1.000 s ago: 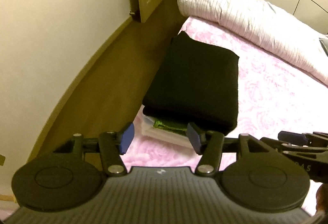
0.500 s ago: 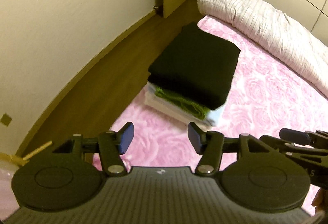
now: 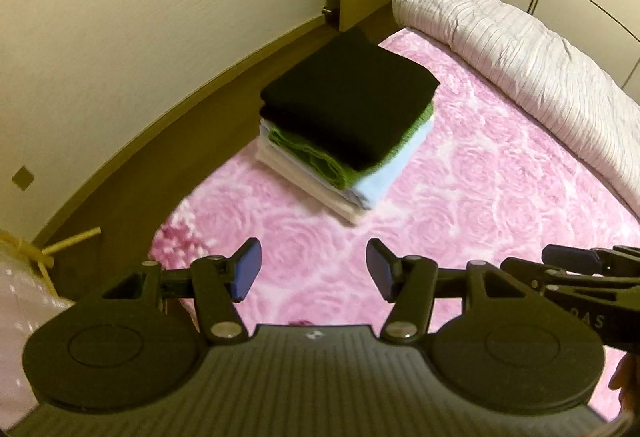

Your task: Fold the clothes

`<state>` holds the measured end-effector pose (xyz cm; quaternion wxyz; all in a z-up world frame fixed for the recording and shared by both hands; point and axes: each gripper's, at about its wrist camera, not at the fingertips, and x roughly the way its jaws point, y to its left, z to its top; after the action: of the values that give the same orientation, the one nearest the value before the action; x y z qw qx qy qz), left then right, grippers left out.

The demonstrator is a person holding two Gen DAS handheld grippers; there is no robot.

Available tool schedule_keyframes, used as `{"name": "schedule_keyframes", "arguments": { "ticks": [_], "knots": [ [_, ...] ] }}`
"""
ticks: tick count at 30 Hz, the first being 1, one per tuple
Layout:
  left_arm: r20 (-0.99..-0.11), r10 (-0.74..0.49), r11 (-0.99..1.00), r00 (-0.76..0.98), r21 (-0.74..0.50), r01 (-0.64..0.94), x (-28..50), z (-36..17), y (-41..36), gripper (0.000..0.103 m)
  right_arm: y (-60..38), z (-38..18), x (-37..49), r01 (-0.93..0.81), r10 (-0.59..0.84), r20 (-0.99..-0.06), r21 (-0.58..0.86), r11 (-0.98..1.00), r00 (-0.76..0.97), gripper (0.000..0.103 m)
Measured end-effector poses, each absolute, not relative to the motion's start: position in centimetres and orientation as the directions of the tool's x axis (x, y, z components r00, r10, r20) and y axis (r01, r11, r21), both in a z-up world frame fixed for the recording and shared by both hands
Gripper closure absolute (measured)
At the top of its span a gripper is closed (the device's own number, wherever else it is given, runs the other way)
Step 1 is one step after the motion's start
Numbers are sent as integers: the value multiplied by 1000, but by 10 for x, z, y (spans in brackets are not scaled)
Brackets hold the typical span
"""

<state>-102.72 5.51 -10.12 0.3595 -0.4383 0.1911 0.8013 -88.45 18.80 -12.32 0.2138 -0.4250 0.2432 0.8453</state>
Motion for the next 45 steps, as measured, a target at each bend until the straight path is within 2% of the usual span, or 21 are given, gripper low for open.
{"name": "schedule_keyframes", "arguments": {
  "ticks": [22, 45],
  "knots": [
    [-847, 369, -793, -382, -73, -605, -889, -120, 86, 49, 241, -133, -803, -386, 80, -861, 140, -912, -502, 49],
    [-884, 256, -875, -391, -41, -482, -890, -139, 163, 49, 333, -153, -822, -279, 8, -876, 145, -949, -482, 49]
  ]
}}
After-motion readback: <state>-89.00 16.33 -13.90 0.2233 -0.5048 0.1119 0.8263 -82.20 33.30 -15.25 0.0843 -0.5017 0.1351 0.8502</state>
